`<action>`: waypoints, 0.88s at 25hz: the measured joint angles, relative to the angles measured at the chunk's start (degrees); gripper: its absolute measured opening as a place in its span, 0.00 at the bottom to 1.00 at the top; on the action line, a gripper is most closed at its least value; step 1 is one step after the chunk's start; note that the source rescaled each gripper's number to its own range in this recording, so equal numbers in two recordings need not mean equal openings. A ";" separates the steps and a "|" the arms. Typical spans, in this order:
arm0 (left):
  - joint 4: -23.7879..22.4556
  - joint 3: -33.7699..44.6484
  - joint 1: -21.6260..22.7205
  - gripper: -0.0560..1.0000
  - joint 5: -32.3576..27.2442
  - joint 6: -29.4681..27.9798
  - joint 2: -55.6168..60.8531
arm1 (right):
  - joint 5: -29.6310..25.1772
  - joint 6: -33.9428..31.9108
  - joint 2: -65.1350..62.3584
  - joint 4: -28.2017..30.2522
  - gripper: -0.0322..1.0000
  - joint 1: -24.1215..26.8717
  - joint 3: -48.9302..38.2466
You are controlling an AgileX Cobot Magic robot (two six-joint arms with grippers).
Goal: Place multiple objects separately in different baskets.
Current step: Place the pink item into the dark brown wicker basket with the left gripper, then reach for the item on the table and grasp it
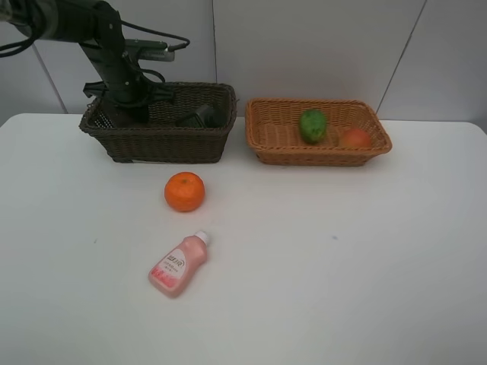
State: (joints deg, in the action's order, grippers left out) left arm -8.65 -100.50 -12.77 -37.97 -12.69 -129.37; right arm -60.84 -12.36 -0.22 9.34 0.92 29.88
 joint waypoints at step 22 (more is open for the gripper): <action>1.71 -0.87 -5.71 1.00 -9.22 3.30 9.58 | 0.00 0.00 0.00 0.06 0.88 0.00 0.00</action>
State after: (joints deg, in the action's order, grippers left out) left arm -6.94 -101.37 -18.48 -47.18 -9.40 -119.79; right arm -60.84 -12.36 -0.22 9.40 0.92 29.88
